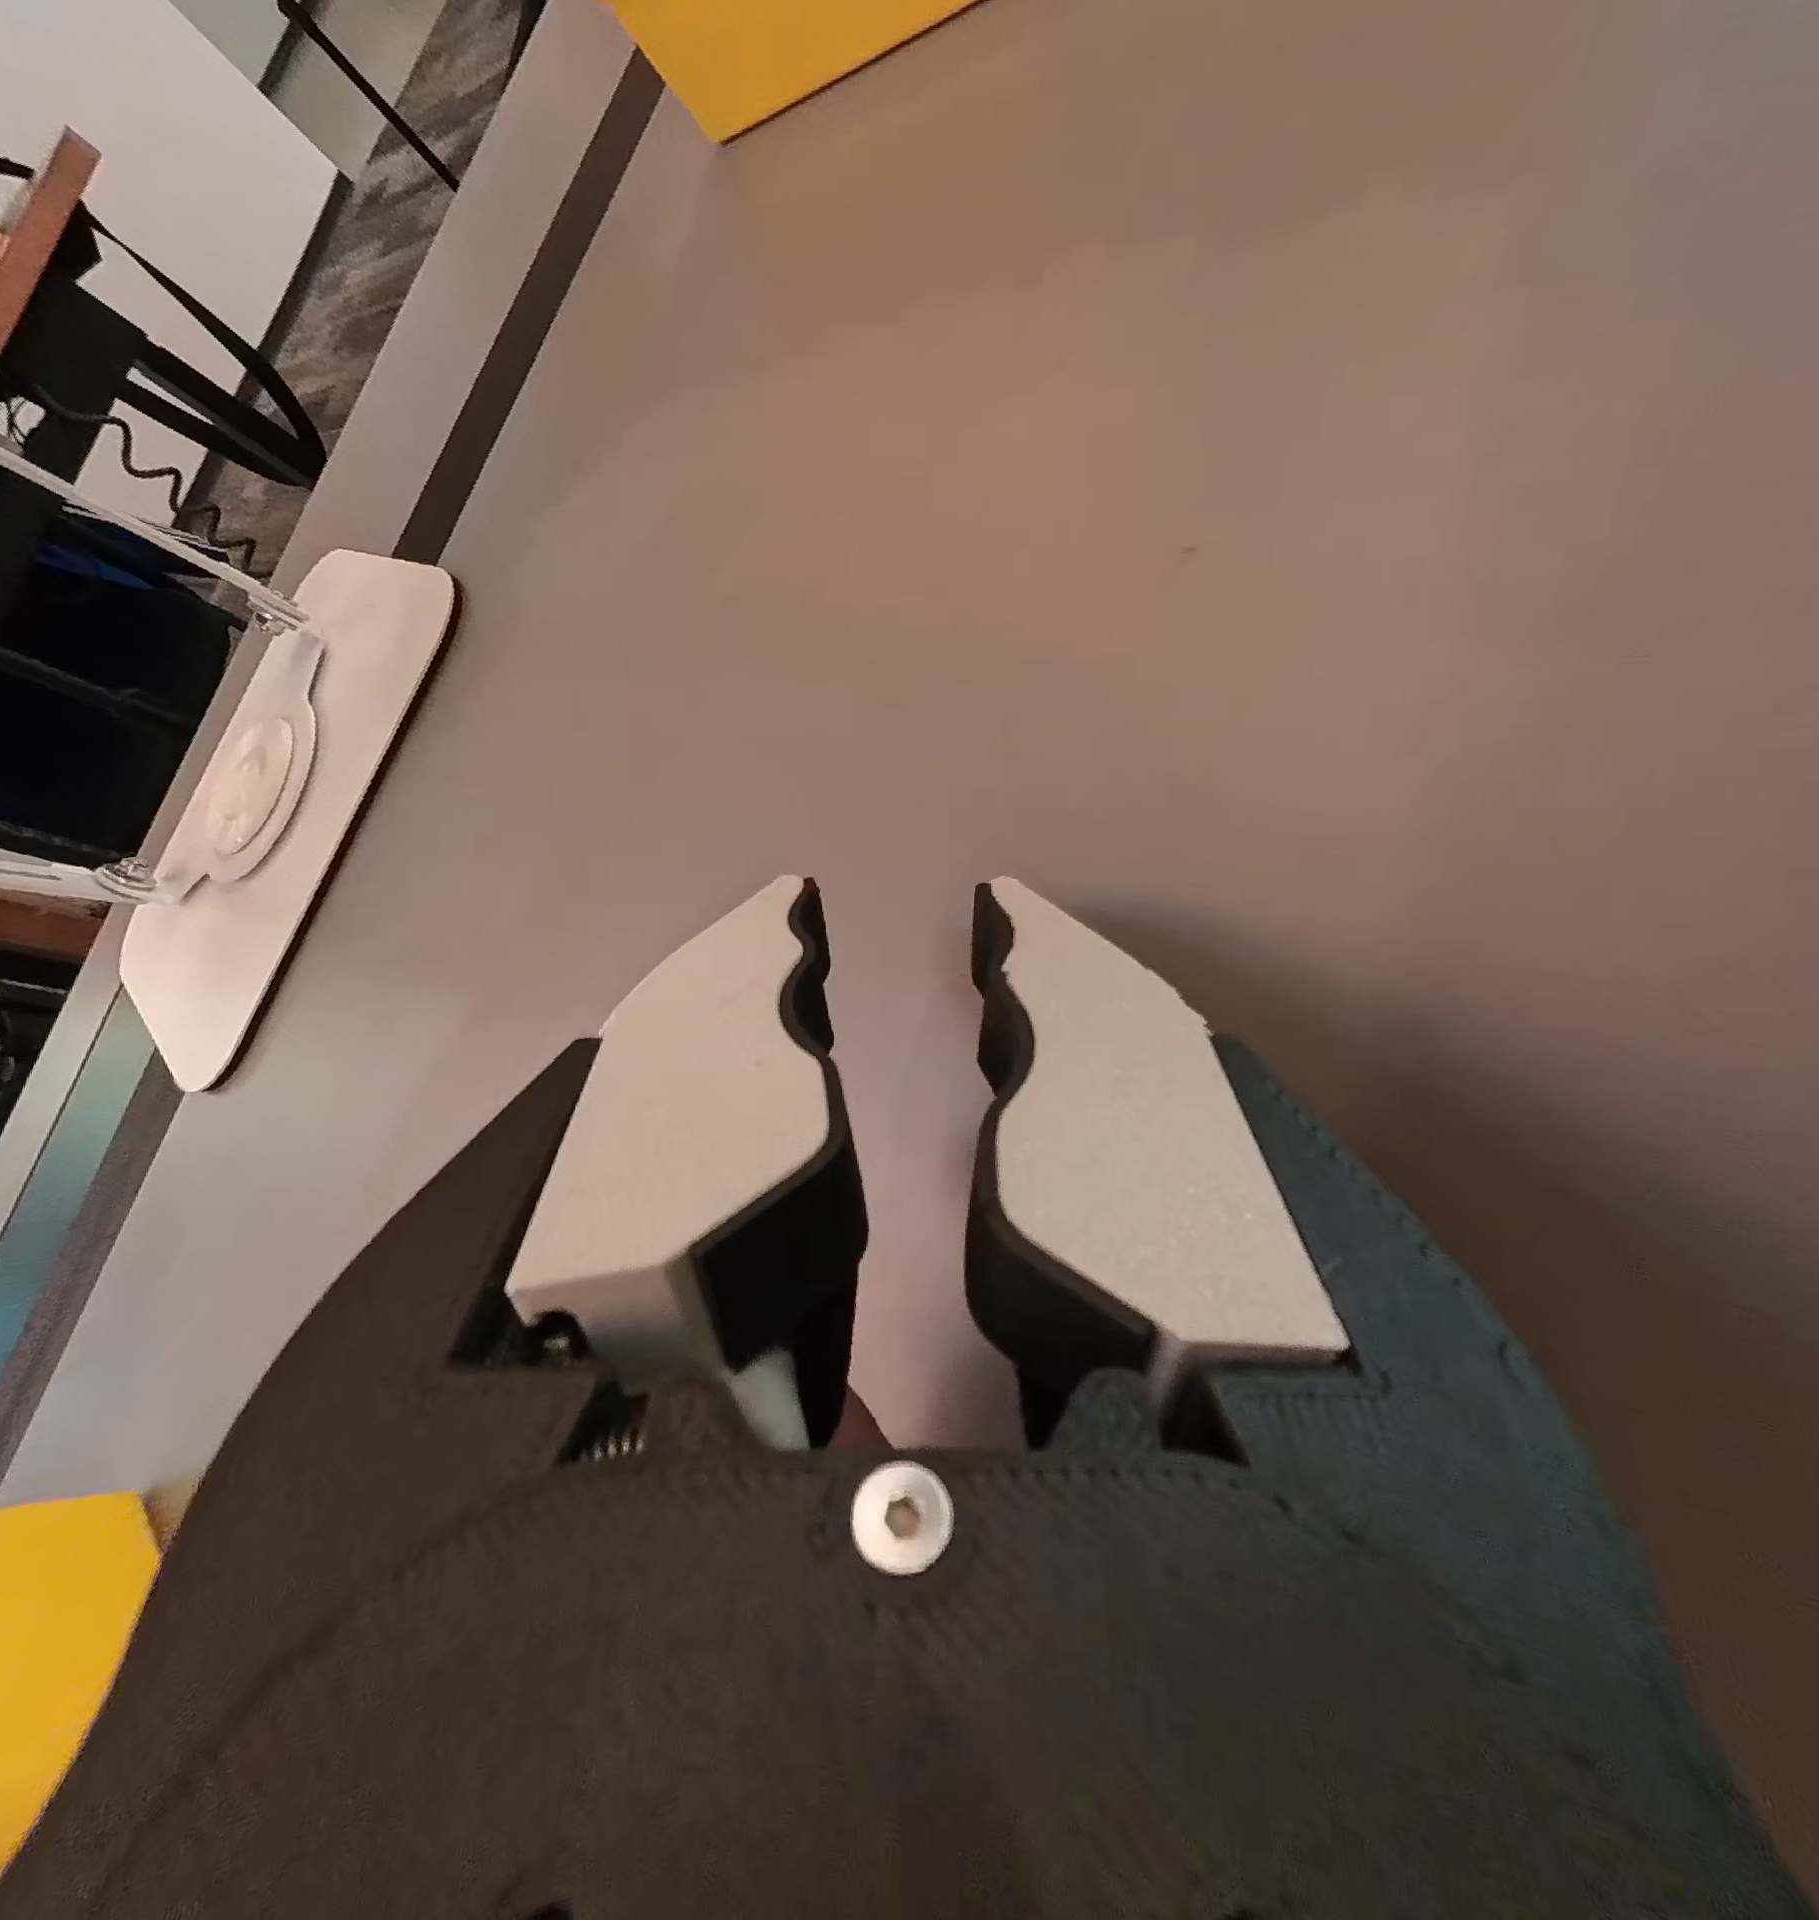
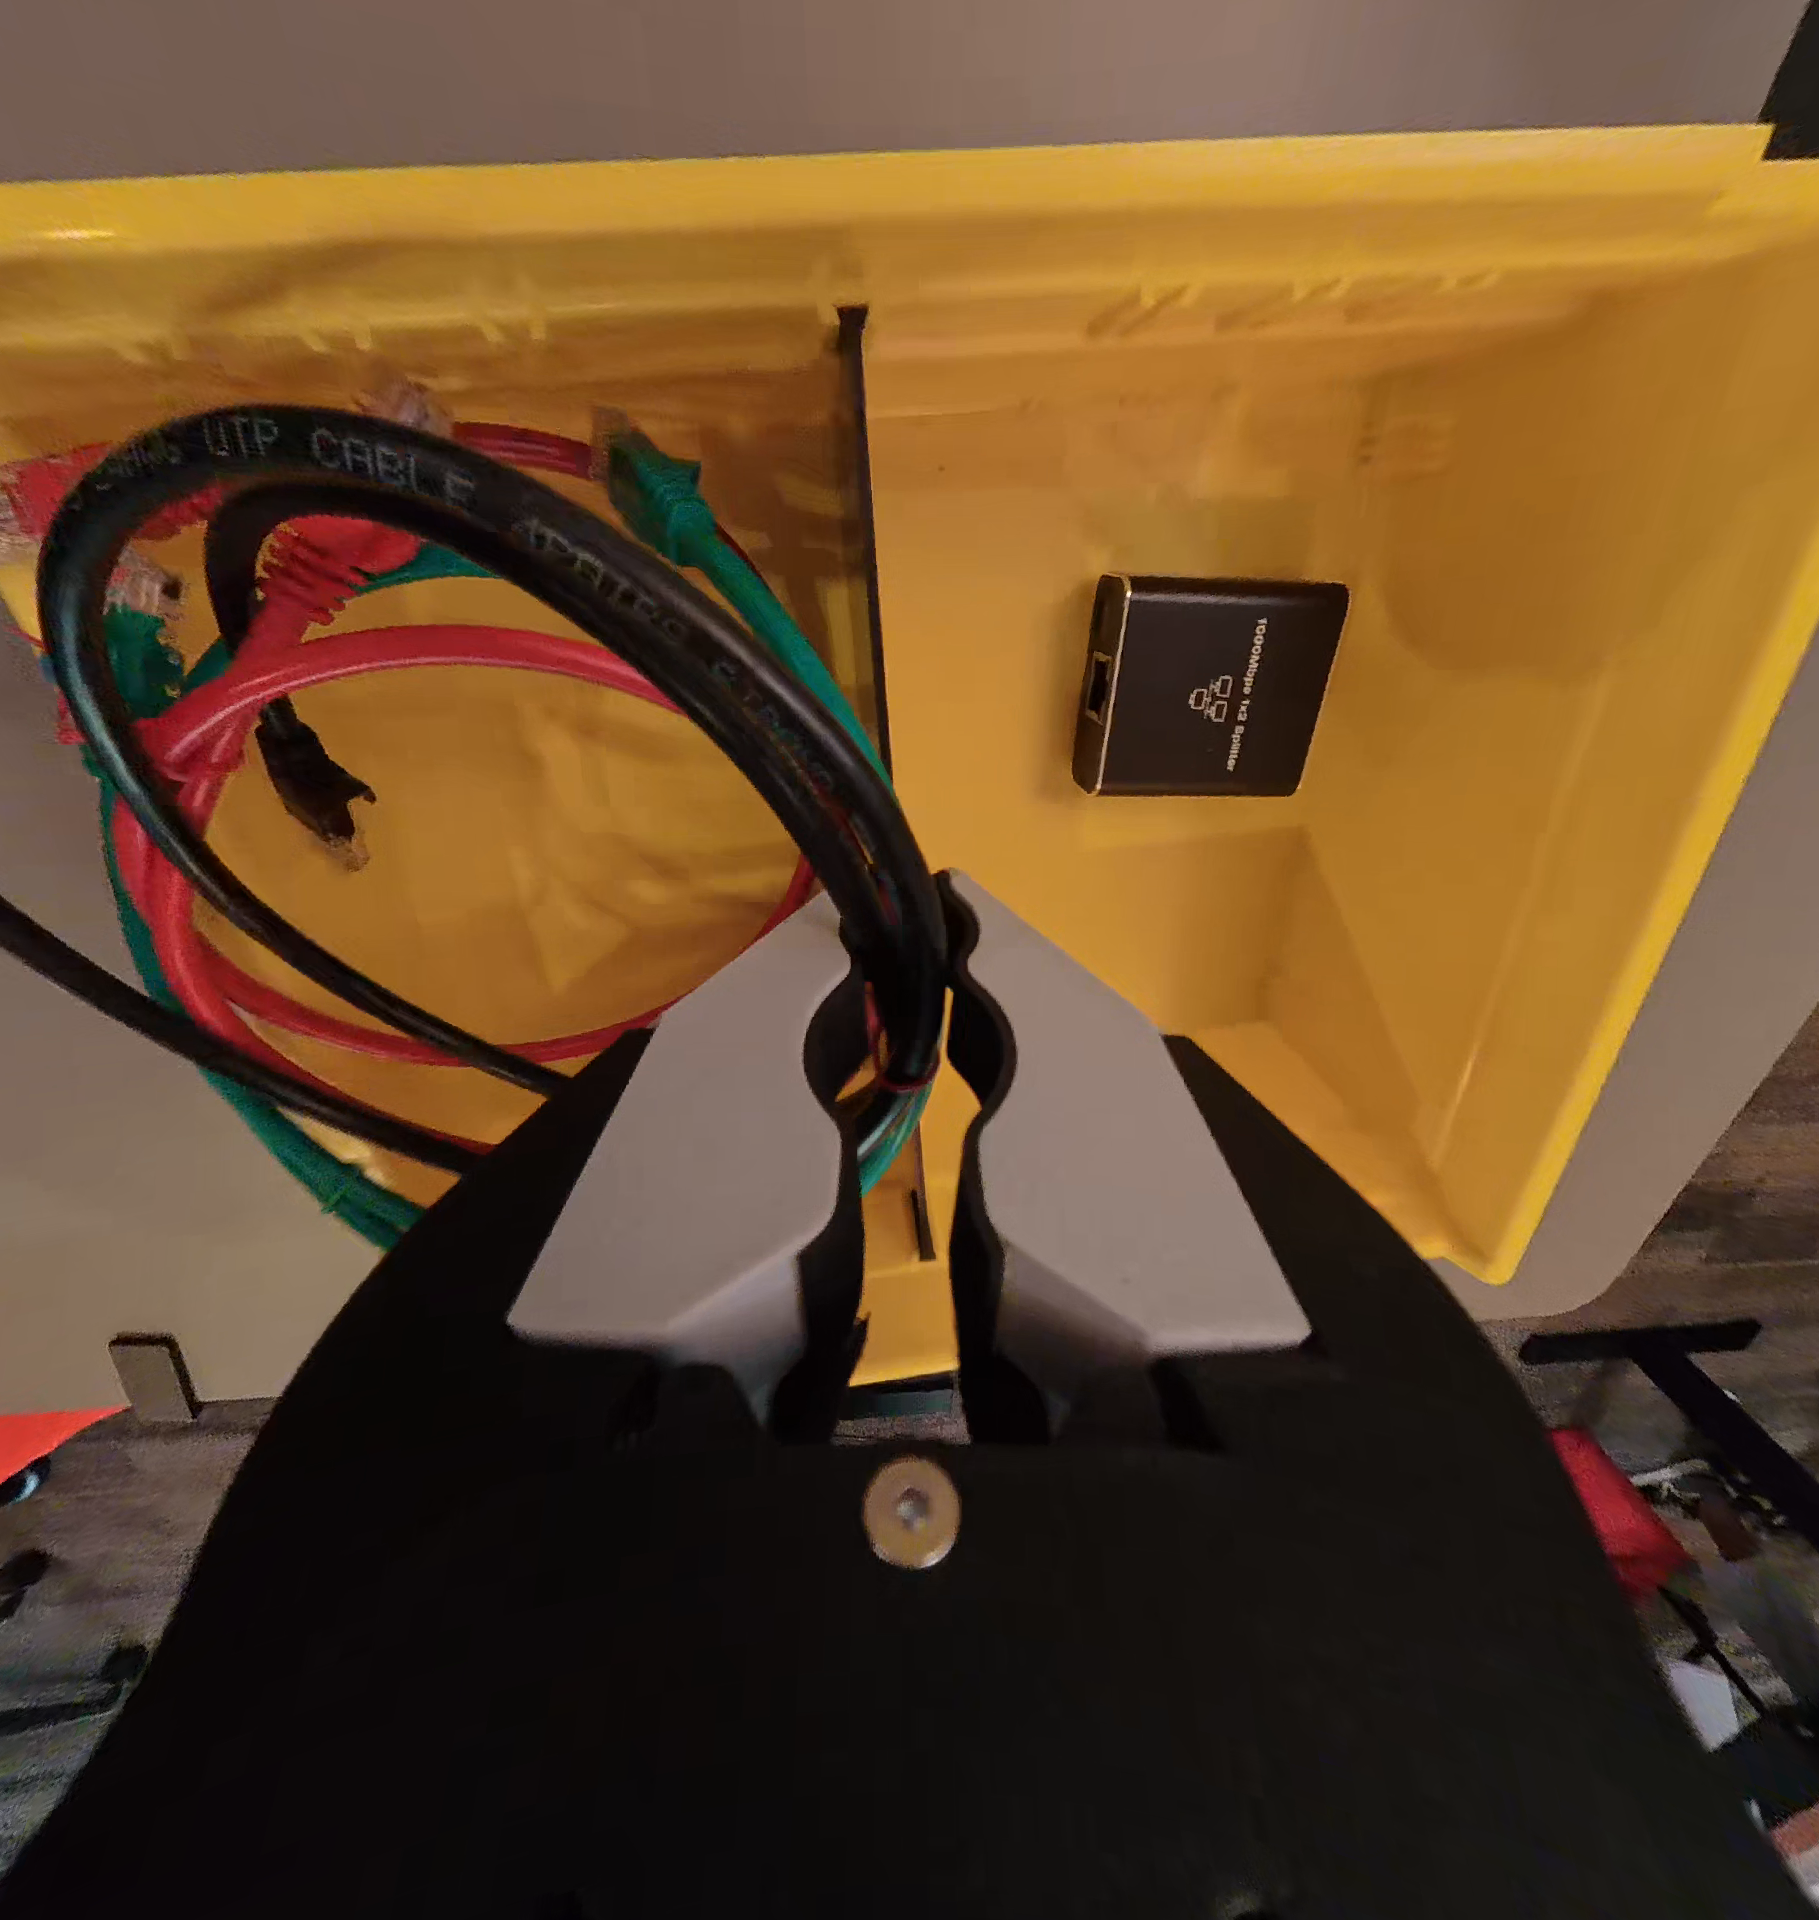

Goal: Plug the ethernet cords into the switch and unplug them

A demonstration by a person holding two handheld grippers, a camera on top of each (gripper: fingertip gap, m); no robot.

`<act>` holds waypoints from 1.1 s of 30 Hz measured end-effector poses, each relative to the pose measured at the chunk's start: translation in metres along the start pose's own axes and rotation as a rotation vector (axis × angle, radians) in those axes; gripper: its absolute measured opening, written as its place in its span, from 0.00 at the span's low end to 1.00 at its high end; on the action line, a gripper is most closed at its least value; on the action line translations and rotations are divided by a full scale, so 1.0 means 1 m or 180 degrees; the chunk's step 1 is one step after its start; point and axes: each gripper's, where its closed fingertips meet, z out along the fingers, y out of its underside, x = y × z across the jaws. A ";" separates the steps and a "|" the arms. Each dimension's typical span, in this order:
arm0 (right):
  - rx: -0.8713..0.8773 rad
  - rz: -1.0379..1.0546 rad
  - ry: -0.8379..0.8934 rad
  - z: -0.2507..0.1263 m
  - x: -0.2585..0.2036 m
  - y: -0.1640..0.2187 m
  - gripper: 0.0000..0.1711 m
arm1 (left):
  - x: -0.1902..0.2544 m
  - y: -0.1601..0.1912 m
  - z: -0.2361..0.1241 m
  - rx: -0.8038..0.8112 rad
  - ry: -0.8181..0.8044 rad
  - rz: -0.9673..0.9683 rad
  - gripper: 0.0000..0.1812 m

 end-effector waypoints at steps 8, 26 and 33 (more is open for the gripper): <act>-0.0069 0.0189 0.0042 -0.024 -0.001 0.012 0.22 | 0.001 -0.002 0.000 0.0017 0.0003 0.0014 0.13; 0.1386 0.3071 0.1606 -0.070 -0.020 0.116 0.47 | -0.114 -0.015 -0.098 0.0035 -0.1251 -0.0468 0.41; 0.1831 0.3763 0.1761 -0.039 -0.042 0.134 0.47 | -0.203 0.093 -0.233 -0.0515 -0.2382 -0.1142 0.47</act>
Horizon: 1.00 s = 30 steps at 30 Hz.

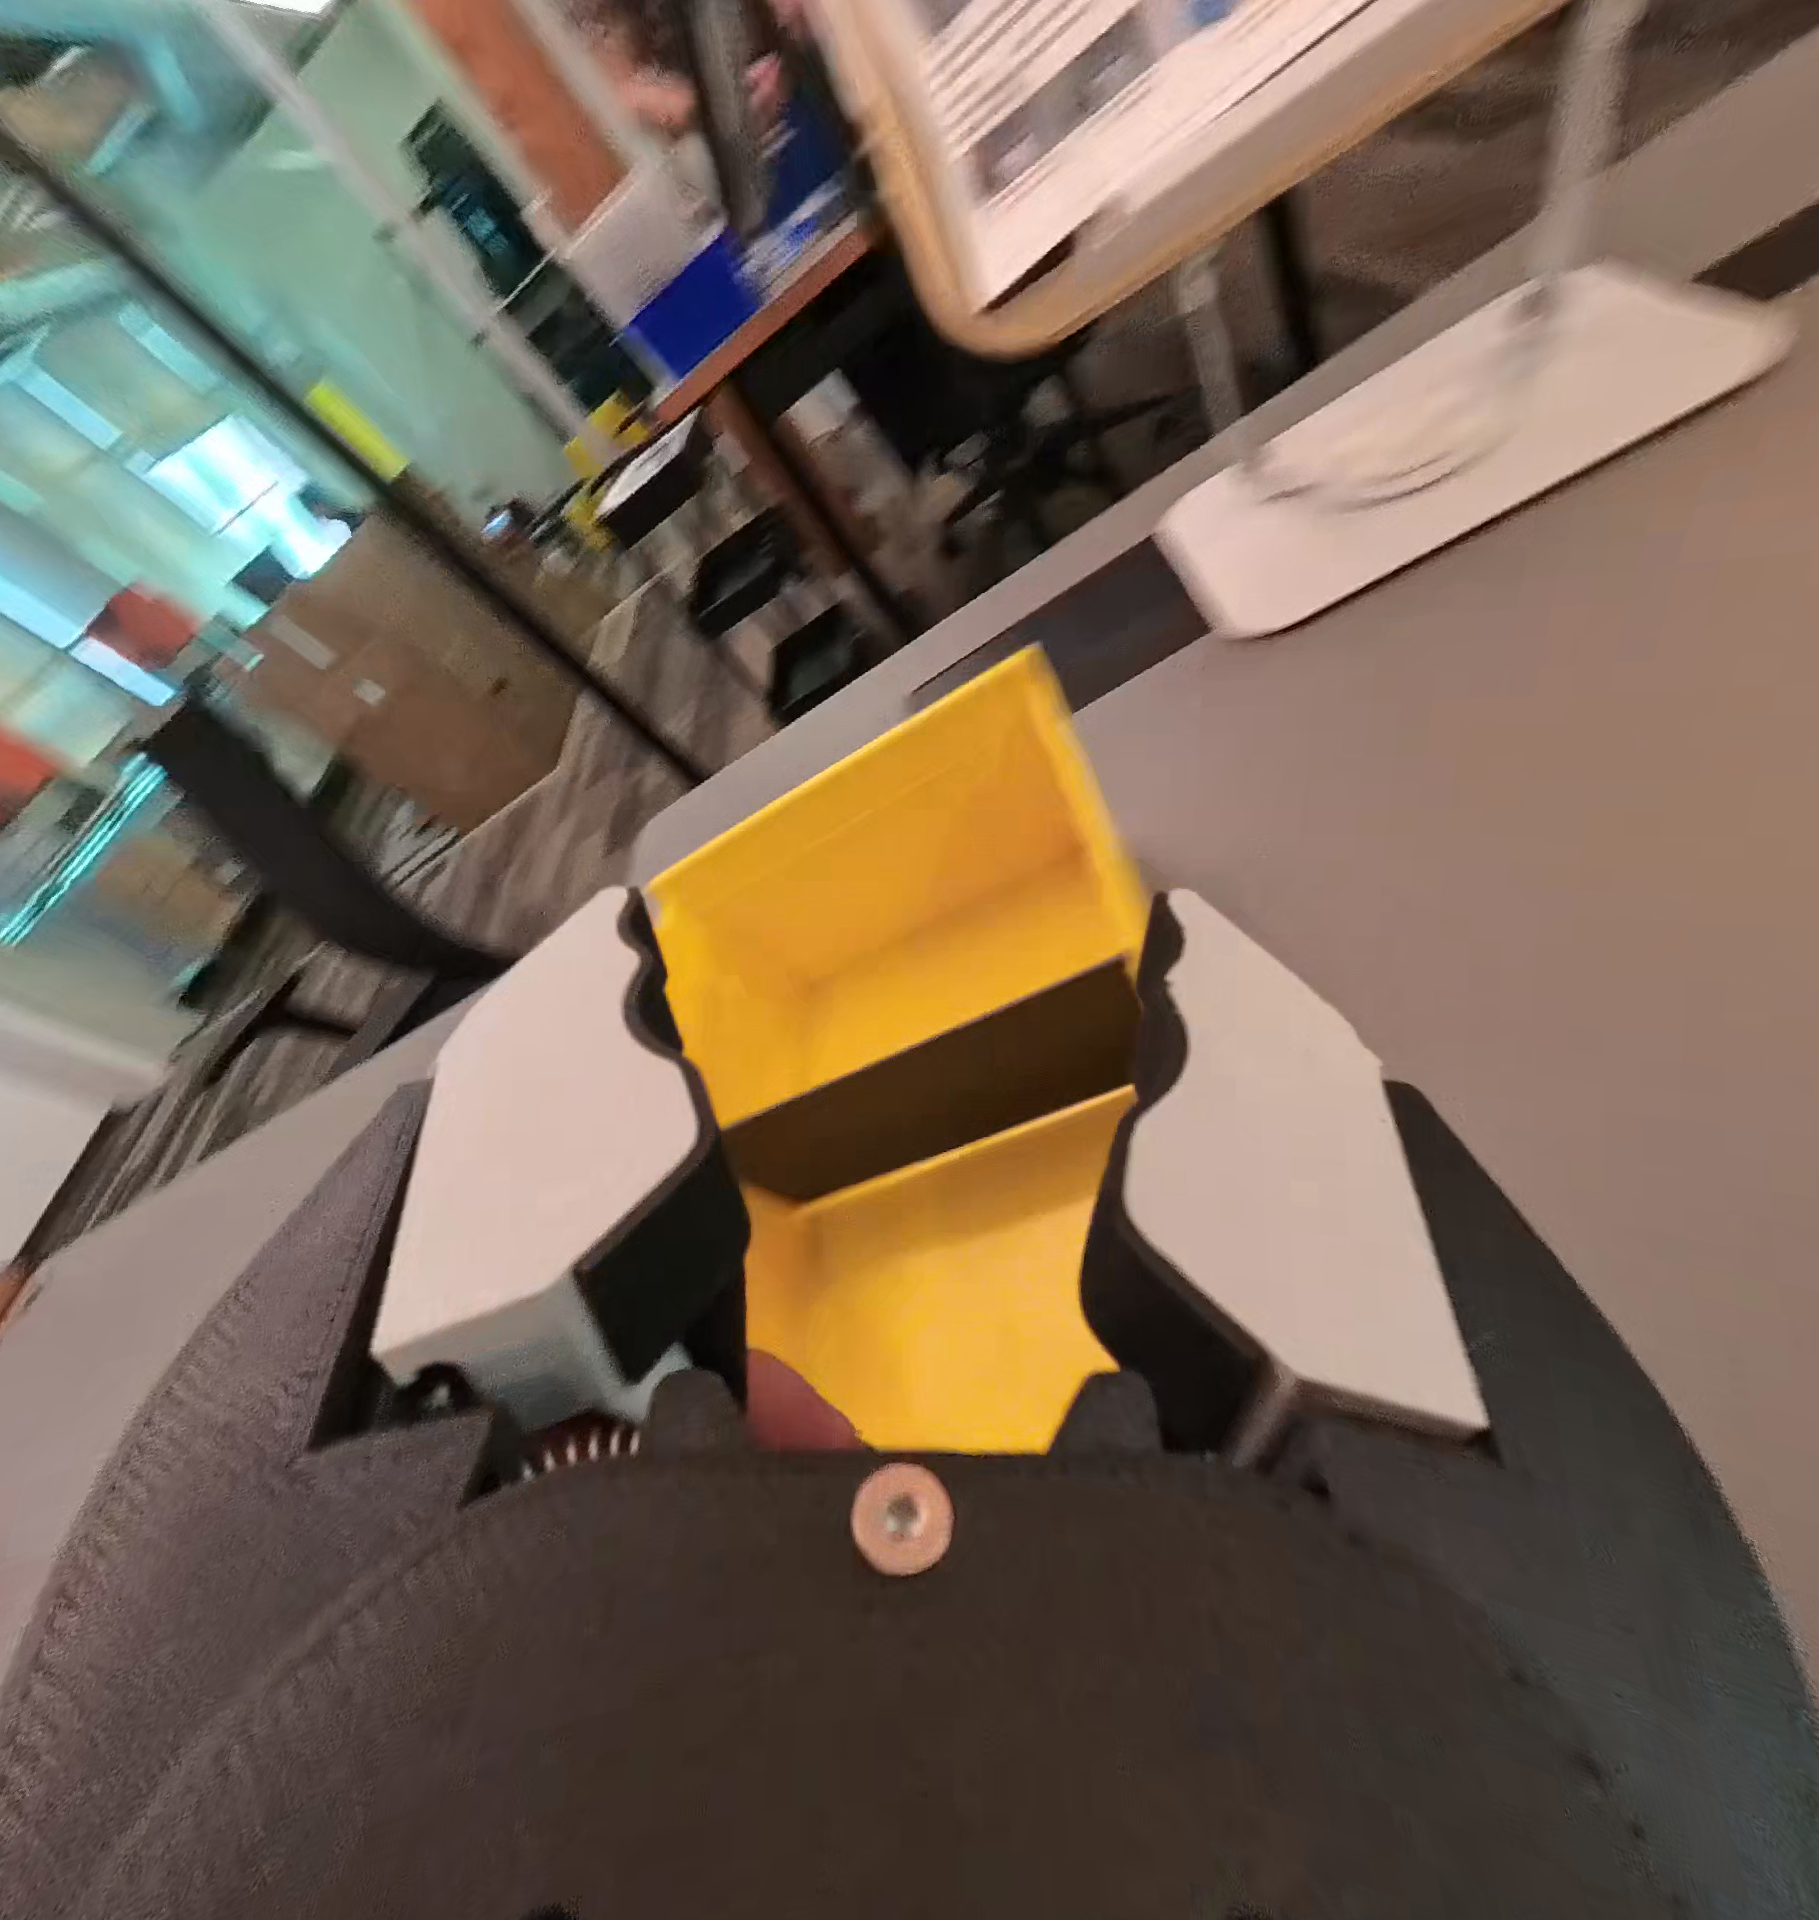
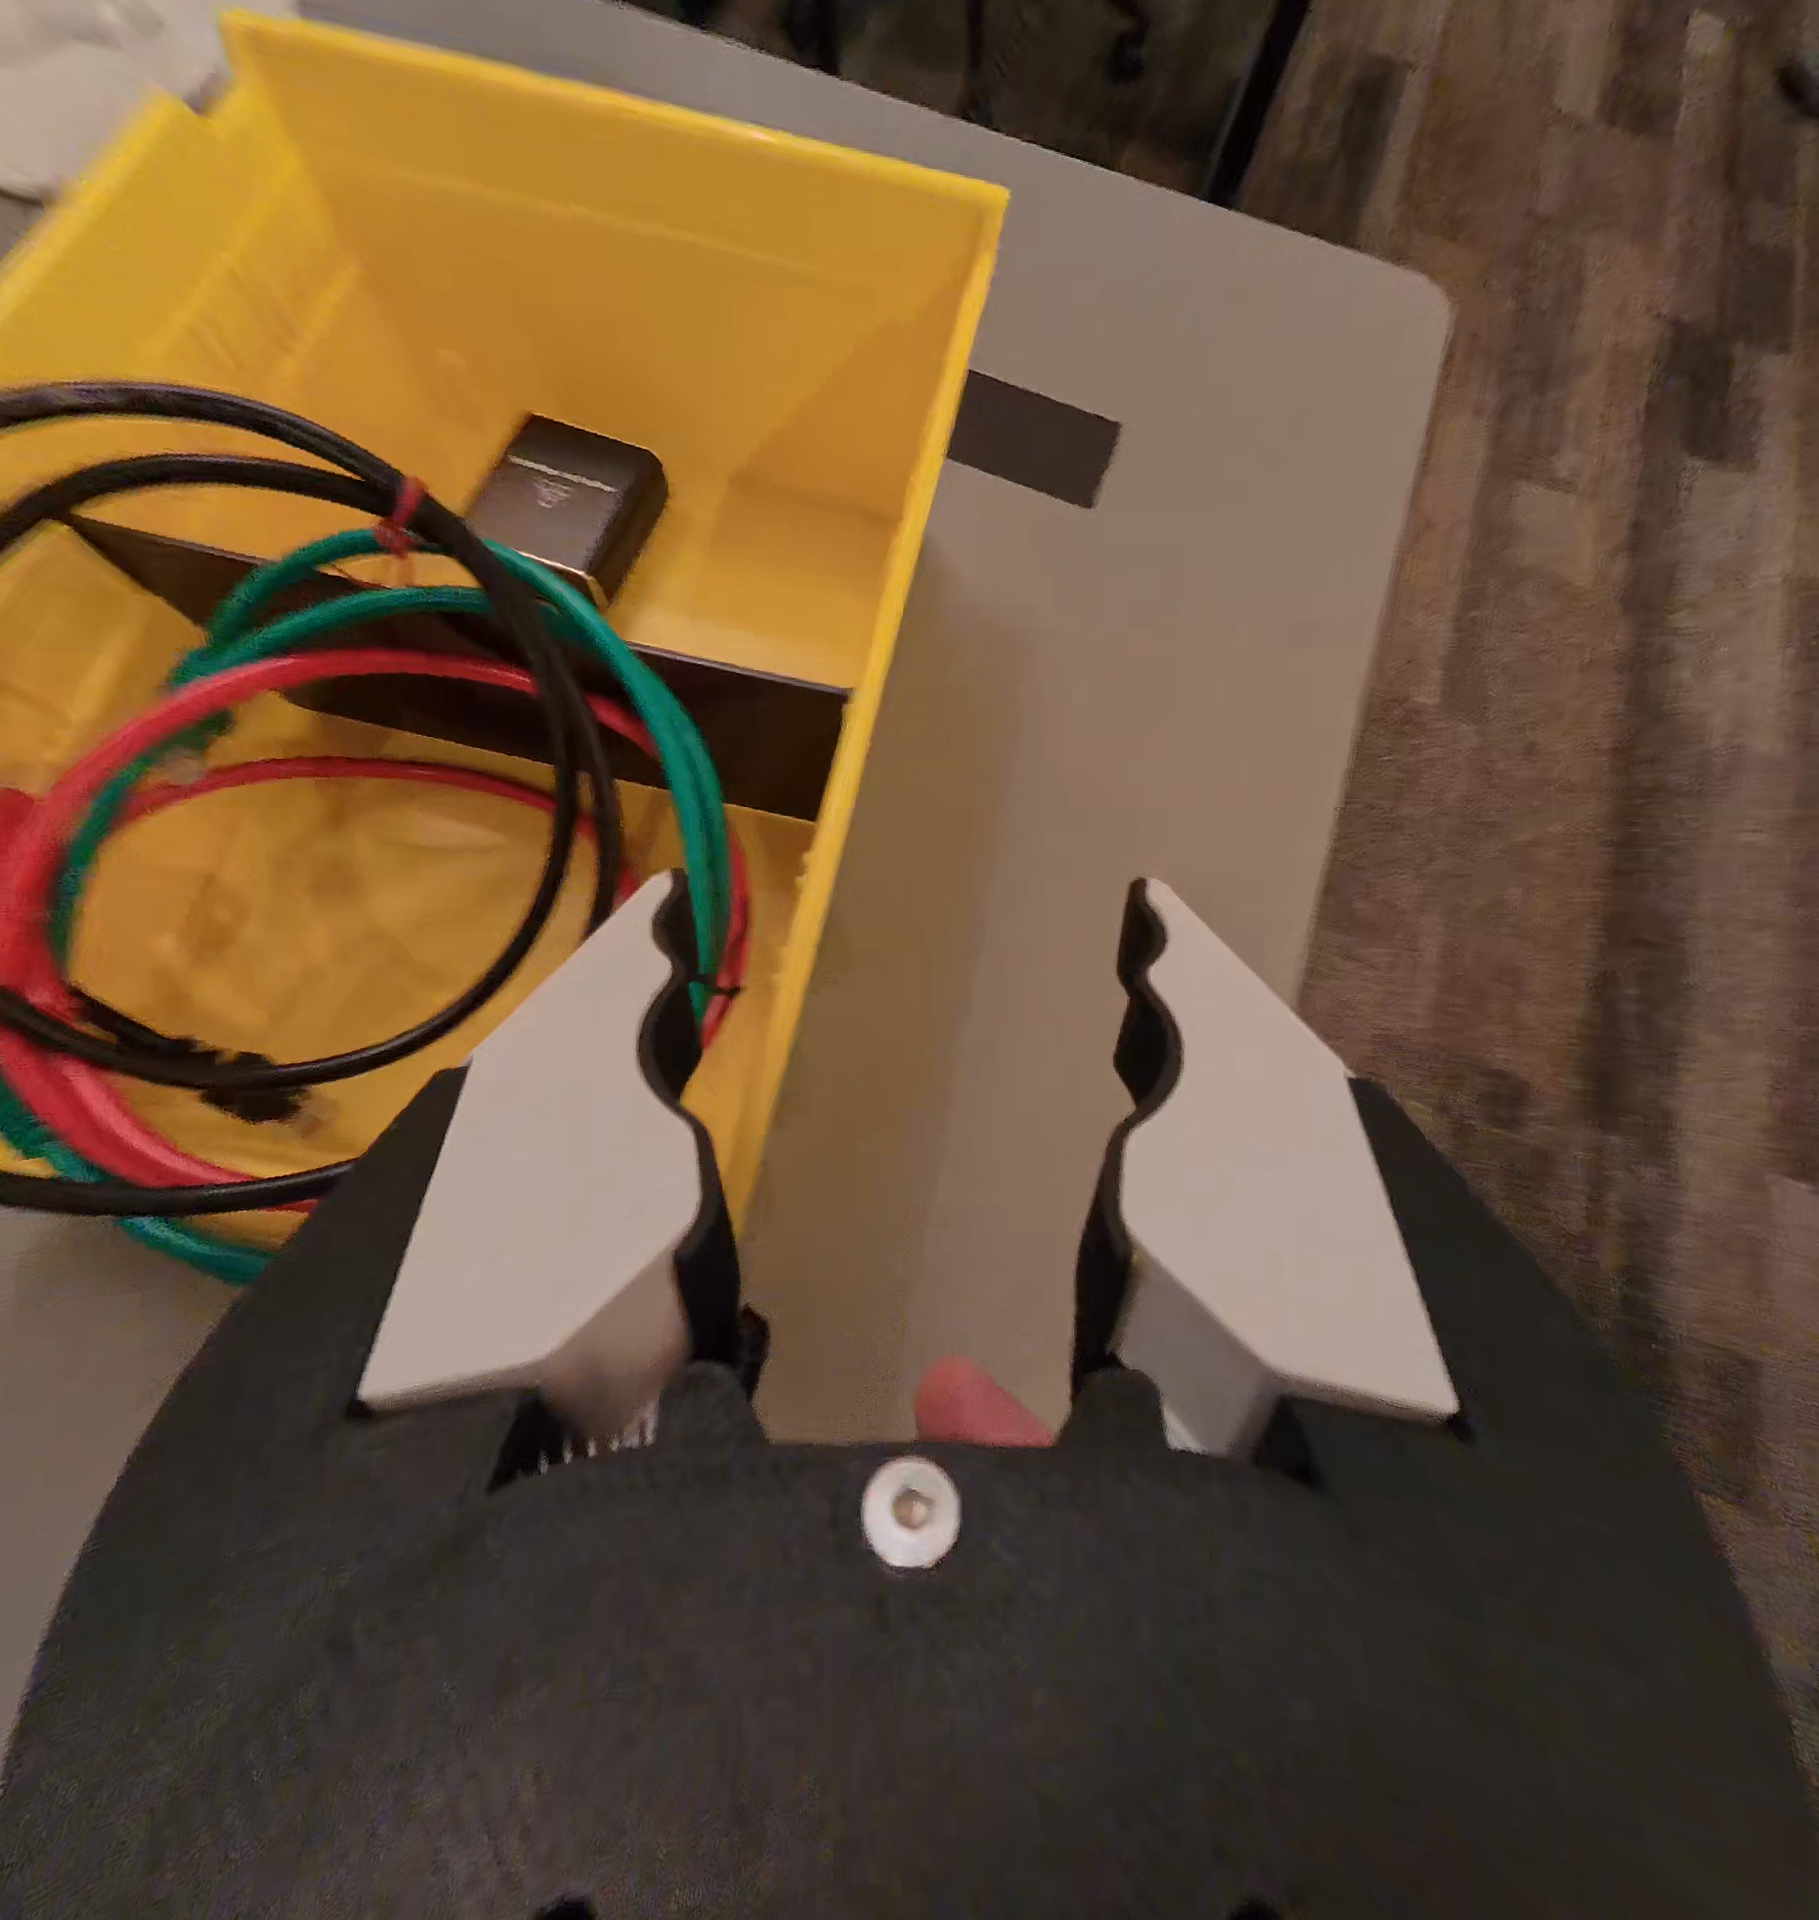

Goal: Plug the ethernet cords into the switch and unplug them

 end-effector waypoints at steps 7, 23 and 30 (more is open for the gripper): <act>0.0041 0.0224 -0.0376 0.010 -0.033 0.016 0.30 | -0.112 0.152 0.002 -0.1124 -0.0392 -0.0899 0.59; -0.0004 0.0049 -0.0048 0.033 -0.042 0.028 0.09 | -0.098 0.203 0.034 -0.0988 0.0166 -0.1076 0.18; 0.0078 -0.0038 0.0006 0.035 -0.050 0.025 0.08 | -0.087 0.196 0.037 -0.0832 0.0393 -0.1087 0.07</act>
